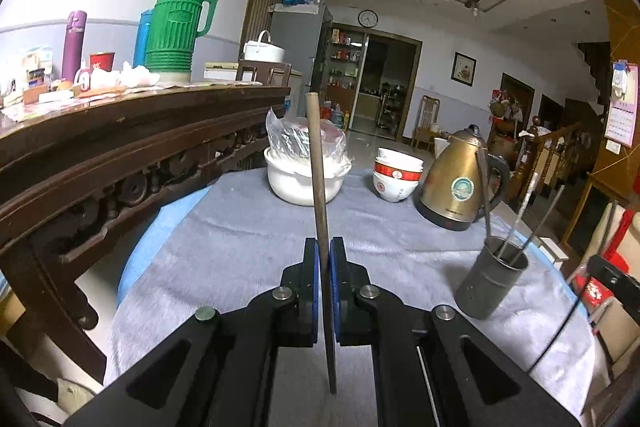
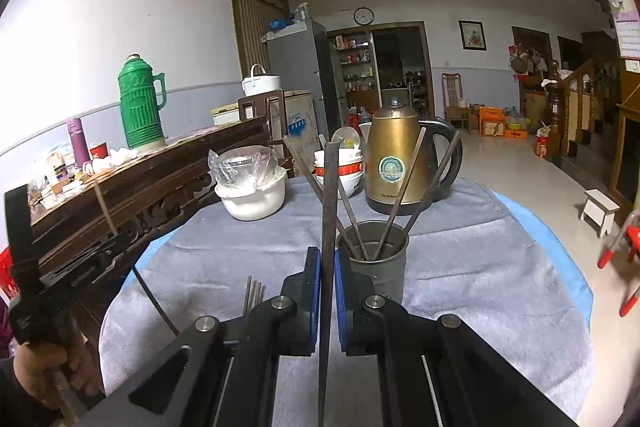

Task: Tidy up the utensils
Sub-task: 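Lower both chopsticks into the grey cup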

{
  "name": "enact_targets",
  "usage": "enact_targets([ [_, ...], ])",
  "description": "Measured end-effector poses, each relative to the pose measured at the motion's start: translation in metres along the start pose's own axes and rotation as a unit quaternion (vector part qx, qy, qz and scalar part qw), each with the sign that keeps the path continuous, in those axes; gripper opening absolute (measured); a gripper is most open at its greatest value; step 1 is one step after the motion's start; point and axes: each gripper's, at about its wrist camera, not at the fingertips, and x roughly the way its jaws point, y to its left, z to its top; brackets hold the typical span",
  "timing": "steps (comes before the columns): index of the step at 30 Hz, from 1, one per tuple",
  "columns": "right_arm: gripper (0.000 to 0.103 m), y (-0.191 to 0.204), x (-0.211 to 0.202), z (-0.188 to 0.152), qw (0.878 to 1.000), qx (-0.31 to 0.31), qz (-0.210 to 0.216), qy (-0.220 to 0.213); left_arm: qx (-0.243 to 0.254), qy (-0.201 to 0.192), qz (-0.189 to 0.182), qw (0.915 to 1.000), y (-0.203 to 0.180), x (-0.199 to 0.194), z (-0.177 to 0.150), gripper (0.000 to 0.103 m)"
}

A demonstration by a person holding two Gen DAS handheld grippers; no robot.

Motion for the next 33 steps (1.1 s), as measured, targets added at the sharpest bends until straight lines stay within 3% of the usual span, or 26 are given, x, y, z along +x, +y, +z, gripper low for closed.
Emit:
enact_targets([
  [9, 0.007, -0.015, -0.007, 0.013, 1.000, 0.026, -0.006, -0.015, -0.015, -0.002, -0.032, 0.9994, -0.006, -0.010, 0.021, 0.005],
  [20, 0.007, -0.041, -0.048, 0.083, 0.990, 0.043, -0.031, -0.130, -0.011, -0.065, -0.142, 0.9877, -0.073, -0.023, 0.088, 0.005],
  [27, 0.007, -0.045, -0.035, 0.112, 0.984, 0.046, -0.033, -0.166, -0.027, -0.077, -0.189, 0.9785, -0.113, -0.005, 0.116, 0.005],
  [33, 0.008, -0.044, -0.001, 0.113, 0.987, 0.040, -0.038, -0.153, -0.011, -0.046, -0.212, 0.9760, -0.151, 0.035, 0.112, 0.005],
])
